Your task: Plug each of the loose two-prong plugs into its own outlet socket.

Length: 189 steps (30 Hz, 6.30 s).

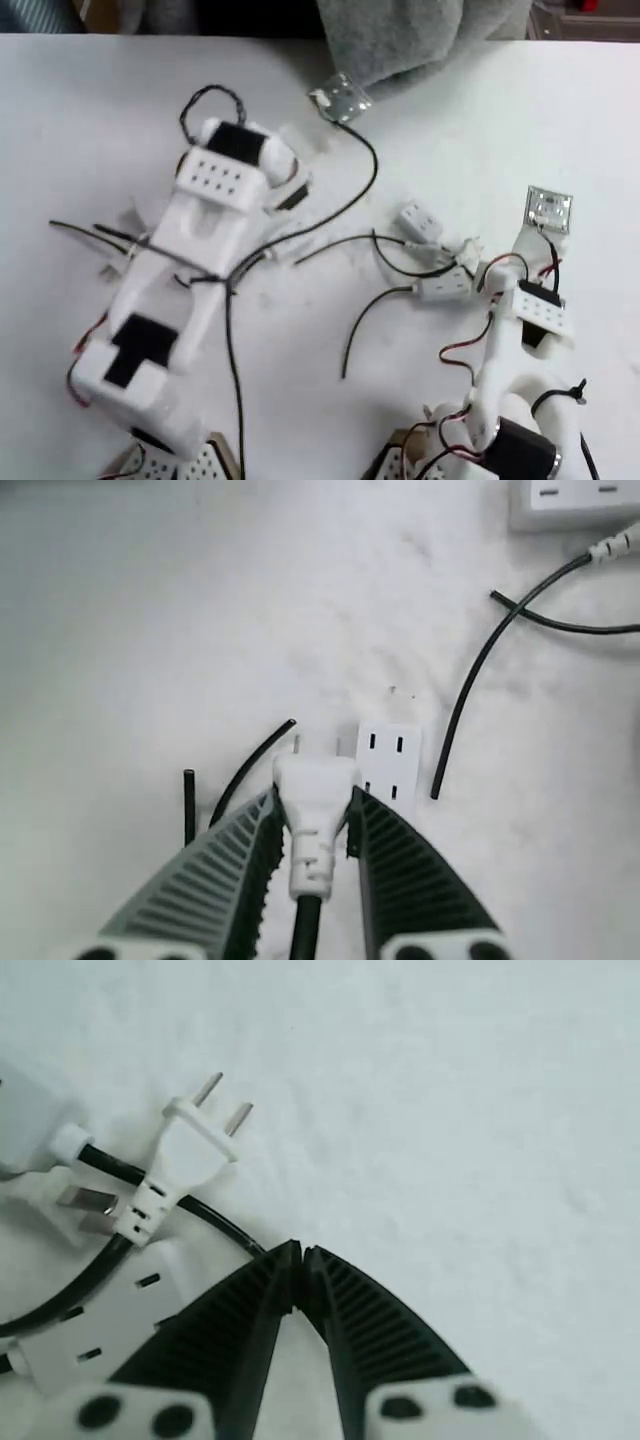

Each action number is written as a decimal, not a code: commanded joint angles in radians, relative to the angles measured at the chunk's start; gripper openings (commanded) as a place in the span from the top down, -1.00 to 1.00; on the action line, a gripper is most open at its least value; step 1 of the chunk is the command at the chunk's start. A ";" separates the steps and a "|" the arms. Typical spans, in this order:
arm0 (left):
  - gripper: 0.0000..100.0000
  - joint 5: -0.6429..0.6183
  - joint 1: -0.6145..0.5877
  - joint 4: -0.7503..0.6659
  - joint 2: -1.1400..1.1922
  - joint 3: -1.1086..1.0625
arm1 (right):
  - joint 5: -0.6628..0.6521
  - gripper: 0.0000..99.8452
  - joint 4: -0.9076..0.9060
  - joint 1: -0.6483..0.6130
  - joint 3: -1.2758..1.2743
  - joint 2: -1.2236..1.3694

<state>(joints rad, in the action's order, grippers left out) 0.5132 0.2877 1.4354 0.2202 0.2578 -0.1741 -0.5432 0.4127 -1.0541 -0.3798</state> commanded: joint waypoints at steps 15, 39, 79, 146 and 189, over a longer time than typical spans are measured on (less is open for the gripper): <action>0.95 0.011 0.021 0.344 0.498 0.635 | 0.006 0.96 0.018 0.008 0.006 -0.033; 0.95 0.078 0.070 0.351 0.509 0.531 | 0.006 0.96 0.019 0.010 0.008 -0.033; 0.95 0.140 0.064 0.345 0.519 0.531 | 0.006 0.96 0.019 0.008 0.008 -0.033; 0.95 0.192 0.027 0.333 0.522 0.523 | 0.006 0.96 0.033 0.008 0.006 -0.031; 0.95 0.215 0.001 0.356 0.608 0.588 | 0.005 0.96 0.033 0.008 0.006 -0.031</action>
<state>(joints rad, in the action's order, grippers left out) 0.7173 0.3107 1.7868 0.8523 0.8777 -0.1741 -0.5232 0.4127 -1.0541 -0.3798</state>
